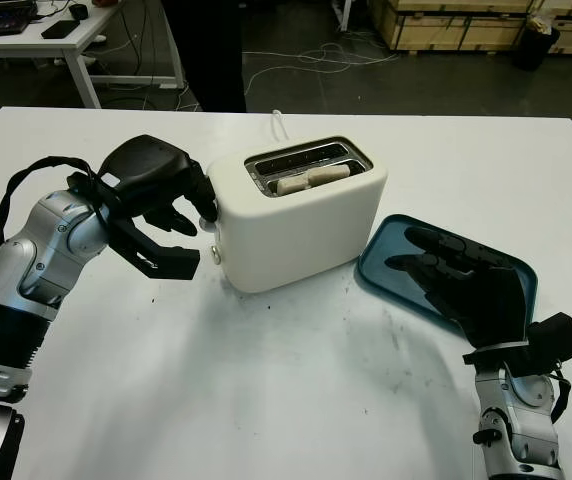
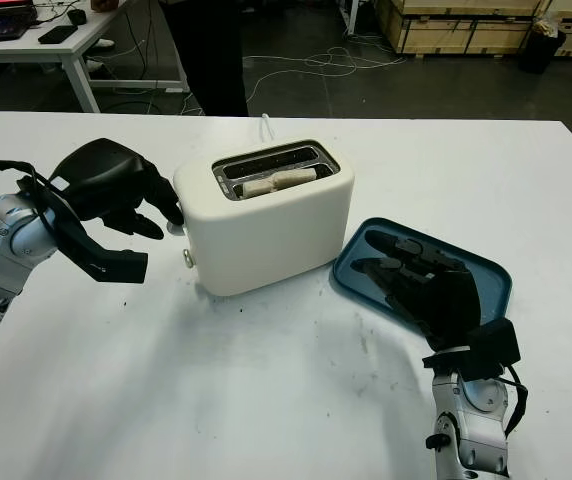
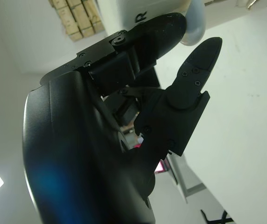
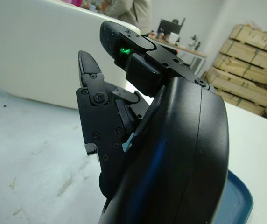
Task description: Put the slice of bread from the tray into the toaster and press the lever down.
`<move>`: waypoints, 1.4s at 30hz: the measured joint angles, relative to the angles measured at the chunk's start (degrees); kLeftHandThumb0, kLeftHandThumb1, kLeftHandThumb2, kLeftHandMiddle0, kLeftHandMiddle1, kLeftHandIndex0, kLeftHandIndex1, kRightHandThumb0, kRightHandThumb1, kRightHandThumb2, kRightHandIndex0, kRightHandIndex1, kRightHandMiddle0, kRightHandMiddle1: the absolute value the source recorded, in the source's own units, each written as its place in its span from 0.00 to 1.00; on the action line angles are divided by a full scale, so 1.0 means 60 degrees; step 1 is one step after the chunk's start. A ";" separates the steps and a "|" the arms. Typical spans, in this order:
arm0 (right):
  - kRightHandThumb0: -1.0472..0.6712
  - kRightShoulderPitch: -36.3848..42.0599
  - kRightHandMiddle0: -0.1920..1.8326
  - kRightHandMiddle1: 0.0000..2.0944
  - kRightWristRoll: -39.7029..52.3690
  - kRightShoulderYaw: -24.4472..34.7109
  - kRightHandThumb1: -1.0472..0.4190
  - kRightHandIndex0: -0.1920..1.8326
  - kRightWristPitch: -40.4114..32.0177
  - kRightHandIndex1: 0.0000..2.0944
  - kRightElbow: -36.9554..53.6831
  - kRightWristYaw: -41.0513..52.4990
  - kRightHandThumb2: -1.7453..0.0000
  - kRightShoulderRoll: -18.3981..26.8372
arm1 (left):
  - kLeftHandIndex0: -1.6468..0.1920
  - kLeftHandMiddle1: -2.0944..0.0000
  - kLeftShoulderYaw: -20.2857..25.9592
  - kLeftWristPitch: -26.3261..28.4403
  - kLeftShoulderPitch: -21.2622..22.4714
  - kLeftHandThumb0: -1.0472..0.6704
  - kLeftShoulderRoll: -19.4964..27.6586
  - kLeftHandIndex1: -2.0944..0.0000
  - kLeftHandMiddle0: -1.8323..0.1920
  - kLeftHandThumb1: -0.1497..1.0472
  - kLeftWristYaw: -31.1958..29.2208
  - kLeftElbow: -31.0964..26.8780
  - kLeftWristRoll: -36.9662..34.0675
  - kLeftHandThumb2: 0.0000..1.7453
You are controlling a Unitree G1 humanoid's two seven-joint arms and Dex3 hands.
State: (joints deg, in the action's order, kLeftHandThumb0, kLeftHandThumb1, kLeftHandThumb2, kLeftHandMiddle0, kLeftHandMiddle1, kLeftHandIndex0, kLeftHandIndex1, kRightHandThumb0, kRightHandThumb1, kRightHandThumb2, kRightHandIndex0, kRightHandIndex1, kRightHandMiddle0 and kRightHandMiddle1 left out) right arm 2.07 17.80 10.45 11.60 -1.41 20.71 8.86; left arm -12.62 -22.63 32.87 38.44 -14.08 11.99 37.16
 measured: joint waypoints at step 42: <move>0.49 0.0195 0.61 0.00 -0.0211 0.0069 0.09 0.49 0.0125 0.35 0.0013 0.0084 0.99 0.0197 | 0.21 0.52 -0.1093 0.0562 -0.0558 0.45 -0.1307 1.00 0.47 0.80 0.2741 0.2093 0.0262 0.00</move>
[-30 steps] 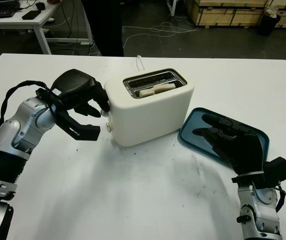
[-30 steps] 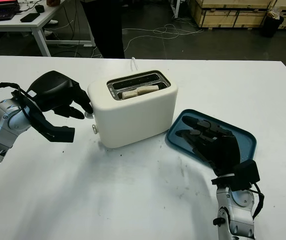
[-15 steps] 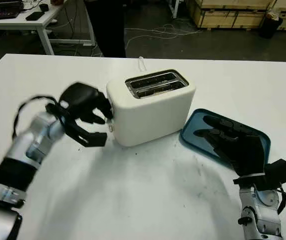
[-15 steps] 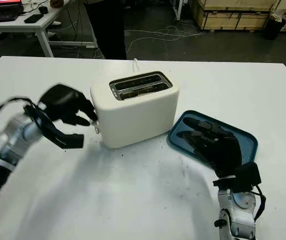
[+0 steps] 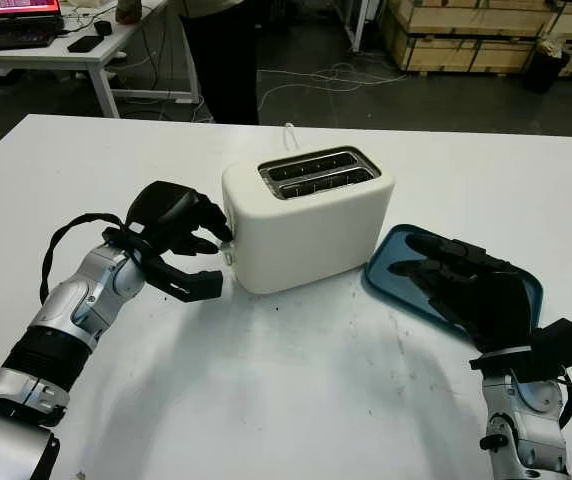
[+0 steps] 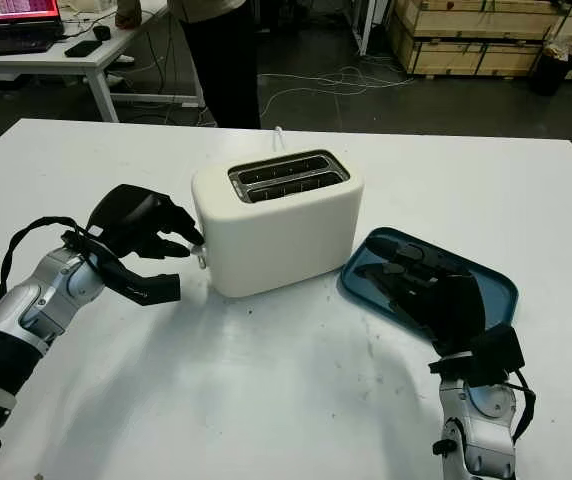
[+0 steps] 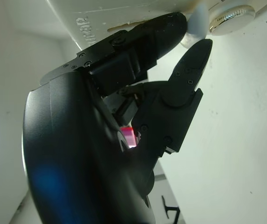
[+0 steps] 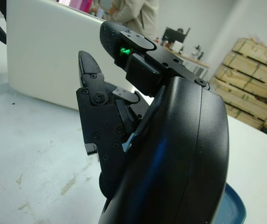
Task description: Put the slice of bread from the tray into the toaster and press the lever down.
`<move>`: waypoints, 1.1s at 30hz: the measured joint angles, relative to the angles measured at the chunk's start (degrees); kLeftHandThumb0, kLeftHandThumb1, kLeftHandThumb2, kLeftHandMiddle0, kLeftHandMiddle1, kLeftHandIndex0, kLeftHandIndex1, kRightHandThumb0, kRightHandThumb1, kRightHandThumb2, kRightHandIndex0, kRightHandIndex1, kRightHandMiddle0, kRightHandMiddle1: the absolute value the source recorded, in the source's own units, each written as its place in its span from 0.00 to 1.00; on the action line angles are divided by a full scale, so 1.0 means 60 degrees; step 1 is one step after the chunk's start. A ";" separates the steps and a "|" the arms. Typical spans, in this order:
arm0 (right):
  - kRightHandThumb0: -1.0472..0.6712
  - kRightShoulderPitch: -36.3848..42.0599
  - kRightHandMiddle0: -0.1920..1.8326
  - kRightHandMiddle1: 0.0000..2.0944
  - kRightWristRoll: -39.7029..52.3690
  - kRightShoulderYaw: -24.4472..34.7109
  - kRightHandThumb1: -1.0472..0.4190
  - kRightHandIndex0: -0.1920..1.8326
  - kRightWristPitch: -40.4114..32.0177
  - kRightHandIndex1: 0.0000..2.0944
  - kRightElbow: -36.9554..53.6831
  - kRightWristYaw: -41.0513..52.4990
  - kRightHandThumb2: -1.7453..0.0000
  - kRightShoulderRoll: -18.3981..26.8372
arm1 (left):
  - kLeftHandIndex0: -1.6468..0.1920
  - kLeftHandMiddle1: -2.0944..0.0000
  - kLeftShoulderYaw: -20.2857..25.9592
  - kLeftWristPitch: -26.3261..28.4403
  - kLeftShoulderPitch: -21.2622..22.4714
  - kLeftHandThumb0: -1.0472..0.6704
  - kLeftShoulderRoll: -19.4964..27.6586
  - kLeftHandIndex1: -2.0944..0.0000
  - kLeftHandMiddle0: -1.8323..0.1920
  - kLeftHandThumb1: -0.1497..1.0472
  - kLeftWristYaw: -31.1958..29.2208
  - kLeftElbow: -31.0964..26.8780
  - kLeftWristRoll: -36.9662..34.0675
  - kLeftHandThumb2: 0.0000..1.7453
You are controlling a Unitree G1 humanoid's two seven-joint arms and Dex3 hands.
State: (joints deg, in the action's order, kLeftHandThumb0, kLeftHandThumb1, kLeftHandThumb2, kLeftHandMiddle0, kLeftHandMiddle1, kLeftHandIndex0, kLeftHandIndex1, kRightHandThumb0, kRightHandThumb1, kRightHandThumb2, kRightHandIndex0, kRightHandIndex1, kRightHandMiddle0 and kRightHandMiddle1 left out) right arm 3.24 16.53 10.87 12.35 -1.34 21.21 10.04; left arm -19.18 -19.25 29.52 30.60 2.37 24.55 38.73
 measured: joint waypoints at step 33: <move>0.47 0.0597 0.60 0.00 0.0027 0.0246 0.09 0.50 -0.0201 0.30 0.0396 0.0164 0.99 0.0381 | 0.21 0.44 -0.0037 0.0319 -0.1060 0.45 -0.1235 1.00 0.48 0.80 0.3257 0.0895 -0.1368 0.00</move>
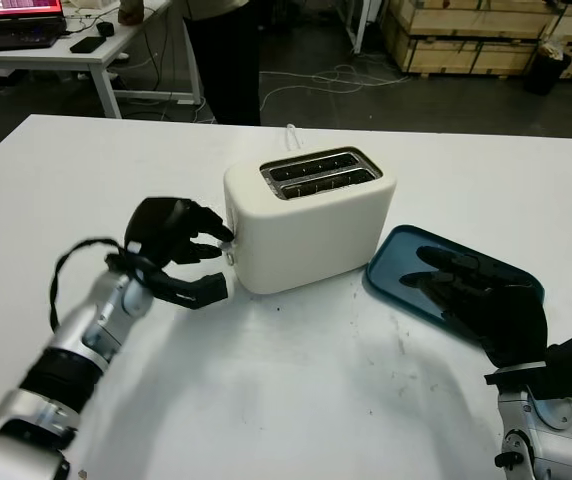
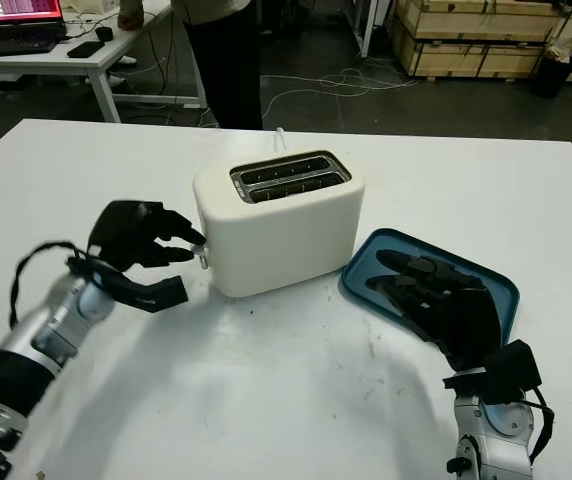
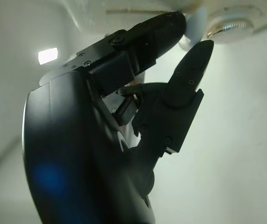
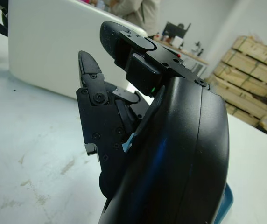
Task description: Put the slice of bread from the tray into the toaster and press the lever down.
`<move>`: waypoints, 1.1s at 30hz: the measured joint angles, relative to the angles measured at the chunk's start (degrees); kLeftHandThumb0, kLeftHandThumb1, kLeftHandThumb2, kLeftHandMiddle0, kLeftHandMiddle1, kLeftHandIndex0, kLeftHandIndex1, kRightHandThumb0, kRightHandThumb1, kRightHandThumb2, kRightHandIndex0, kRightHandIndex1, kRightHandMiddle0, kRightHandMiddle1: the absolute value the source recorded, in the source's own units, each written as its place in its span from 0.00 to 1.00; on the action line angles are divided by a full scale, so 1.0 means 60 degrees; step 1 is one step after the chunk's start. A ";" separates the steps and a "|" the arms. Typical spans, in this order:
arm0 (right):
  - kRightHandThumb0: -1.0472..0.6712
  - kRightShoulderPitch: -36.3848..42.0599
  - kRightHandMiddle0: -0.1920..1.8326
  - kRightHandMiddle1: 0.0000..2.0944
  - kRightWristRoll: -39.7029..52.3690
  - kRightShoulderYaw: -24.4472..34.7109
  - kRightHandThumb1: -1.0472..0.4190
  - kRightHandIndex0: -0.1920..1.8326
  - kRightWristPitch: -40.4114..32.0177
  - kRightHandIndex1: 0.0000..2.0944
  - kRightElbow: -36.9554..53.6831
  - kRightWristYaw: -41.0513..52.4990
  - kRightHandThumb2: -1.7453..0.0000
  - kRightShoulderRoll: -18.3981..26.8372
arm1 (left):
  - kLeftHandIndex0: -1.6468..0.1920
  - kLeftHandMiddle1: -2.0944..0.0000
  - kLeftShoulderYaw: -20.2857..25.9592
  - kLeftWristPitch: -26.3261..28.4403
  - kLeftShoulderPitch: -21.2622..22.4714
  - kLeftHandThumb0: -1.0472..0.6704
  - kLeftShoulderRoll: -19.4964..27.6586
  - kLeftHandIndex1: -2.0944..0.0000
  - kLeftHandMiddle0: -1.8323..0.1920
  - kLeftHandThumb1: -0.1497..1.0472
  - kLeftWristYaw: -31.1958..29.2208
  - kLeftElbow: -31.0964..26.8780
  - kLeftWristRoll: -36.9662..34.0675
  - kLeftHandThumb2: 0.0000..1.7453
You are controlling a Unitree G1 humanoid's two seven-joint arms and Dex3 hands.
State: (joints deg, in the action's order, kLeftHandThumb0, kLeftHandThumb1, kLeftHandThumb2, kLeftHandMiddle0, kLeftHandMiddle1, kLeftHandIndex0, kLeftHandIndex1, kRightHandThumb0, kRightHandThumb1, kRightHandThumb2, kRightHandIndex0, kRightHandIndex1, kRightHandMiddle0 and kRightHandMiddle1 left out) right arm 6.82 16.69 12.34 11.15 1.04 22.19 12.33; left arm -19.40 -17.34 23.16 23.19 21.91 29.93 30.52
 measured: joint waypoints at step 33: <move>0.45 -0.2691 0.53 0.00 -0.0207 0.0192 0.10 0.50 -0.0260 0.14 -0.1283 0.0175 1.00 0.1099 | 0.29 0.50 0.1371 0.0923 -0.2426 0.33 0.1765 1.00 0.50 0.77 -0.2342 -0.5336 -0.0143 0.00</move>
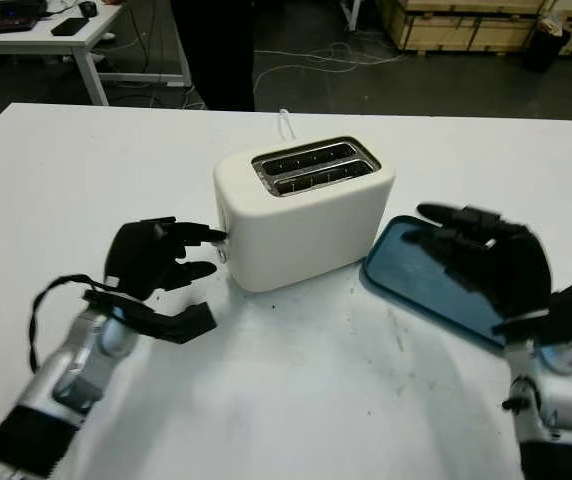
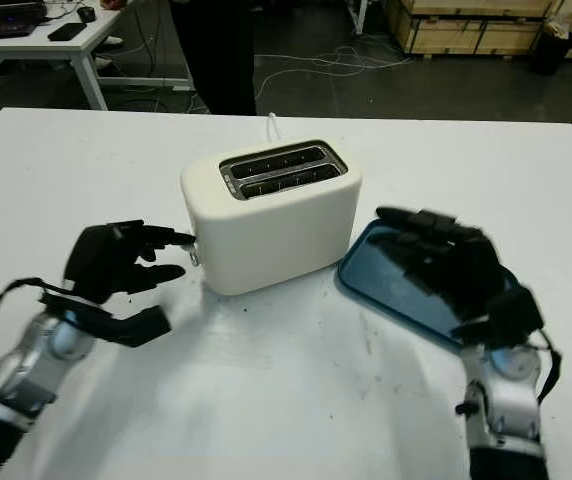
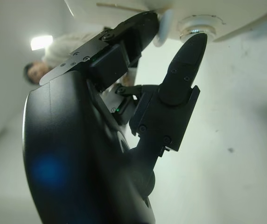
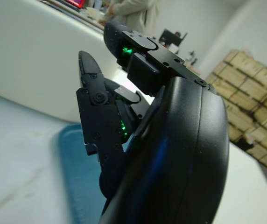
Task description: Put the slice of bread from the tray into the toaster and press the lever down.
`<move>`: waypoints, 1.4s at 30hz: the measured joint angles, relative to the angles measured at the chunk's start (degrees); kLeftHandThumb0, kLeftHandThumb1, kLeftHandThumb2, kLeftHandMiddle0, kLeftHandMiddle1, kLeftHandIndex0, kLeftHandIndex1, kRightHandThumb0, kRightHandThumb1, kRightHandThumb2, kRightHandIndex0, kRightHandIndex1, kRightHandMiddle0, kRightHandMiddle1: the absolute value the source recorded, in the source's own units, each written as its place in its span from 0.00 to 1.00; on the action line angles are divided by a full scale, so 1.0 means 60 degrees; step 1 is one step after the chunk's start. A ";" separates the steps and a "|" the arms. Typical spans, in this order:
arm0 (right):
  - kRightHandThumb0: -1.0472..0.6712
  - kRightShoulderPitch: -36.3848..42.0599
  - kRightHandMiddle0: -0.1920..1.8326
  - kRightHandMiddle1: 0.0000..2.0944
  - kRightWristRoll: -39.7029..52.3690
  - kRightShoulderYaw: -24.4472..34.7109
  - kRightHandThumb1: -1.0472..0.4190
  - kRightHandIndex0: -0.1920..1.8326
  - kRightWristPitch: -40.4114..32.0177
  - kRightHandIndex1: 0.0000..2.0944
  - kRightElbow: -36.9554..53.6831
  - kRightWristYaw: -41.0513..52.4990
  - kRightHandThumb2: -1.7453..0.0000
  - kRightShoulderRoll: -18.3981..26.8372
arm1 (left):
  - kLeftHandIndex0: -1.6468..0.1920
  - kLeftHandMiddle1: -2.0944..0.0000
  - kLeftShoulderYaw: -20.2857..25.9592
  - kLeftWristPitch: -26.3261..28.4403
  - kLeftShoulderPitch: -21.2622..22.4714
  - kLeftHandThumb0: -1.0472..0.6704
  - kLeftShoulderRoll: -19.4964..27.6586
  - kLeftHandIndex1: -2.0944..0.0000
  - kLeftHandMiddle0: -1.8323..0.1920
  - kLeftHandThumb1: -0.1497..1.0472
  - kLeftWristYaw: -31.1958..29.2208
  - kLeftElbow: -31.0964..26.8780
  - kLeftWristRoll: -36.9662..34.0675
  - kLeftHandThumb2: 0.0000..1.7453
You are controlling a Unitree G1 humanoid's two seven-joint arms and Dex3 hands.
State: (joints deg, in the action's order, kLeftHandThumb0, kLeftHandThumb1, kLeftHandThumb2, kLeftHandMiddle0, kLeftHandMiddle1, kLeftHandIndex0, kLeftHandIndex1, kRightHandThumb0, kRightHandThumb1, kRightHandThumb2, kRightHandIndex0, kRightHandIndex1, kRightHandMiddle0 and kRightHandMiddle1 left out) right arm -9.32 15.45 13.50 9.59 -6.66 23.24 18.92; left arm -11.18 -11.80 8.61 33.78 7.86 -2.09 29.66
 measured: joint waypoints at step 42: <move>0.29 -0.4738 0.46 0.00 -0.5019 -0.2722 0.14 0.53 0.1487 0.00 -0.4029 -0.0563 1.00 0.3061 | 0.35 0.65 0.1698 0.3690 0.2031 0.28 0.0555 1.00 0.50 0.78 -0.3825 -0.1556 0.0843 0.00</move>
State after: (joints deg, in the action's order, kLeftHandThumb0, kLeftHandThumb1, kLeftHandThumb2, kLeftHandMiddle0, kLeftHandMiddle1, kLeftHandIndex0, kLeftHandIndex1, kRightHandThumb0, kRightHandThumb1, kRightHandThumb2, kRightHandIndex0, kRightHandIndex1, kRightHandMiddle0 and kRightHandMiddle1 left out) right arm -37.75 -14.66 -2.84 18.51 -30.83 19.86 37.29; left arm -0.99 10.33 20.79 37.11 -15.09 -11.43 34.71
